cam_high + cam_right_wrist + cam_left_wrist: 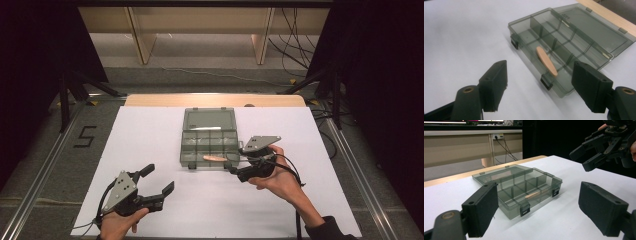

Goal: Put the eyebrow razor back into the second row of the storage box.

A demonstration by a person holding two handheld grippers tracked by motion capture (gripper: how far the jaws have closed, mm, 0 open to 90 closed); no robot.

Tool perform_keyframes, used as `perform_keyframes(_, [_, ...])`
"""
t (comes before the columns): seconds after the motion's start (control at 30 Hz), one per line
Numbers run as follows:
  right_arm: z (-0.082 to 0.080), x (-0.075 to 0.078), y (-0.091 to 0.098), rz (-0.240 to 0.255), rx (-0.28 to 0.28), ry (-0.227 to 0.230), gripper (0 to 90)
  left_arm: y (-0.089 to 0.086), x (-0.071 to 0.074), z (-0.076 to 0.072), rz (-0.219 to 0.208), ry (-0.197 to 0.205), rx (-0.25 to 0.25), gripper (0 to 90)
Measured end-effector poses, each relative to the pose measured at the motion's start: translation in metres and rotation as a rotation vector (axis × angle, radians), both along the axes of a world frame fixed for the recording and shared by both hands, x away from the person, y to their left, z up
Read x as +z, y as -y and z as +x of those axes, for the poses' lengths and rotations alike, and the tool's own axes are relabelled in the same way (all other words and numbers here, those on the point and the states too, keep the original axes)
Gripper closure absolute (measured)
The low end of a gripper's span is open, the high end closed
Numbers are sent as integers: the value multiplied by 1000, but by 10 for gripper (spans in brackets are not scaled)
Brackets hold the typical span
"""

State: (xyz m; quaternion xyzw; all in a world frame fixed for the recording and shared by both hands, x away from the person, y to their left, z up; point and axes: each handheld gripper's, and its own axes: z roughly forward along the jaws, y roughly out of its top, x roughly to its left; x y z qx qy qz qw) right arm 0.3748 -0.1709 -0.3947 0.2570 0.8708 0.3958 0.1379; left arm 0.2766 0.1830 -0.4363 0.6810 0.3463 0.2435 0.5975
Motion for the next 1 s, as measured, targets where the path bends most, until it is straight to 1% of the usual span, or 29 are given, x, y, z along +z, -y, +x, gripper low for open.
perform_keyframes(0.07, [-1,0,2,19,-8,-4,296,0,0,0,2,0,-2,161])
perform_keyframes(0.1, [-1,0,2,19,-8,-4,296,0,0,0,2,0,-2,161])
perform_keyframes(0.13, [-2,0,5,31,-10,6,296,0,0,0,2,0,-3,161])
perform_keyframes(0.2, [-3,0,7,38,-18,11,295,0,0,0,0,1,-3,161])
perform_keyframes(0.27, [-5,0,9,41,-25,-2,294,0,0,0,-2,2,-1,161])
perform_keyframes(0.33, [-5,-1,12,57,-33,-1,292,0,0,0,-2,2,-3,160])
perform_keyframes(0.37, [-6,-2,13,61,-39,-7,290,0,0,-1,-1,2,-4,160])
perform_keyframes(0.4, [-7,-3,14,62,-43,2,288,0,0,-1,-2,2,-4,160])
perform_keyframes(0.5, [-9,-6,18,70,-44,-8,287,0,0,0,-3,1,-5,160])
perform_keyframes(0.53, [-10,-7,20,74,-51,0,287,0,0,0,-3,1,-6,160])
perform_keyframes(0.7, [-14,-11,26,87,-62,-10,283,0,0,0,-1,0,-6,160])
perform_keyframes(0.73, [-17,-13,29,100,-74,-14,279,0,0,0,-5,0,-5,160])
perform_keyframes(0.83, [-20,-16,33,115,-76,-14,272,0,1,0,-5,1,-5,160])
perform_keyframes(0.87, [-20,-17,35,119,-85,-6,271,0,0,0,-1,-5,-4,160])
perform_keyframes(1.0, [-24,-18,38,150,-100,3,255,-1,0,1,7,-4,-3,160])
